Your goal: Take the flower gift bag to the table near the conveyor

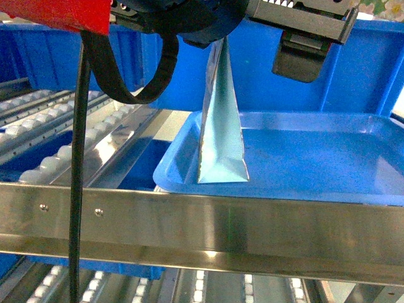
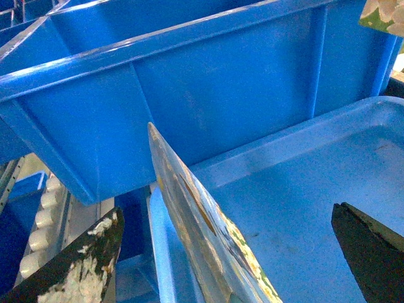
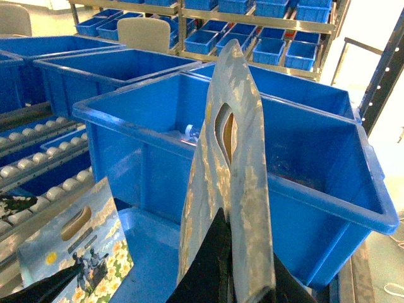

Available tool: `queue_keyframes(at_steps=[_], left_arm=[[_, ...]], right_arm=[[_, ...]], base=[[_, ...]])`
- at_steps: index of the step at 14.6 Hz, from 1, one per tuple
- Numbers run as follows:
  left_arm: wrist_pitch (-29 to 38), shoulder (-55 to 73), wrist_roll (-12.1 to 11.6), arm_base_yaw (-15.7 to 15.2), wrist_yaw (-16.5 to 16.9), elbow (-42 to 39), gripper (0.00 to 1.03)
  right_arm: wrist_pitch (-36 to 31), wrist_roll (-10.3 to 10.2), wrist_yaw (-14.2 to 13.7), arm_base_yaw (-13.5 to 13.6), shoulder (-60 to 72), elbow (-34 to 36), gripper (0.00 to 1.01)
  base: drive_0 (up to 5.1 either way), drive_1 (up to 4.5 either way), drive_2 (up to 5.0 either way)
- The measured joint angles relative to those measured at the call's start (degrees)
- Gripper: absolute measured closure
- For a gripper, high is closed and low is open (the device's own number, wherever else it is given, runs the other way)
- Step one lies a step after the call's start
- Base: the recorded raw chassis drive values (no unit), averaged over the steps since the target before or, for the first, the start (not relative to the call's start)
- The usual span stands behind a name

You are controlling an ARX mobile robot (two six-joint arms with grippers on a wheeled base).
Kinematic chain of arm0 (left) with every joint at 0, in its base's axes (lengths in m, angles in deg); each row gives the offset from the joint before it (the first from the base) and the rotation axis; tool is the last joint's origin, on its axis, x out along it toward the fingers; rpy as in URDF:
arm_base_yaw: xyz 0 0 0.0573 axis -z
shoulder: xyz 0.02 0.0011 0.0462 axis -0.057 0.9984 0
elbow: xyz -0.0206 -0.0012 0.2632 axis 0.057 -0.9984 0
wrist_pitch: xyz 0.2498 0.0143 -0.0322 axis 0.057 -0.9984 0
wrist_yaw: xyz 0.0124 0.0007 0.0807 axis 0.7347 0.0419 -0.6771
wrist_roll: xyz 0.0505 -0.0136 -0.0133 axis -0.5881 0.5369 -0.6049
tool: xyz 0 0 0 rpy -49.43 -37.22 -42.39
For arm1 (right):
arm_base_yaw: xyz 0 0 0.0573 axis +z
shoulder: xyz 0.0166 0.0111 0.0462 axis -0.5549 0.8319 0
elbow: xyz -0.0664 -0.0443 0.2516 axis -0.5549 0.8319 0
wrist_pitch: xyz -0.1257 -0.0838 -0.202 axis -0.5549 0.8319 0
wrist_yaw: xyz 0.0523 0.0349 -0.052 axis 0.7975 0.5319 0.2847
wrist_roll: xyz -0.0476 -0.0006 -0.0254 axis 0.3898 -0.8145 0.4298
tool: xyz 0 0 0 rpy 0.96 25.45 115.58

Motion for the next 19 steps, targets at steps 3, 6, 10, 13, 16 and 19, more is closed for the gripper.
queue_keyframes(at_steps=[3,6,10,13,16,19], left_arm=[[-0.1,0.5,0.1,-0.4,-0.7,-1.2,0.05],[0.0,2.2,0.2,-0.7,-1.6,-2.5,0.35],[0.0,2.2,0.2,-0.7,-1.6,-2.5,0.8],[-0.2,2.2,0.5,-0.8,-1.7,-2.5,1.01],[1.0,1.5,0.5,-2.1,-1.9,-3.4,1.01],[0.4,-2.6,0.7,-4.4,-1.0,-3.7,1.01]], right_arm=[[0.0,0.0,0.0,0.0,0.0,0.0,0.99],[0.0,0.0,0.0,0.0,0.0,0.0,0.99],[0.0,0.0,0.0,0.0,0.0,0.0,0.99],[0.0,0.0,0.0,0.0,0.0,0.0,0.99],[0.0,0.0,0.0,0.0,0.0,0.0,0.99],[0.0,0.0,0.0,0.0,0.0,0.0,0.99]], base=[[0.0,0.0,0.0],[0.0,0.0,0.0],[0.0,0.0,0.0],[0.0,0.0,0.0],[0.0,0.0,0.0],[0.0,0.0,0.0]])
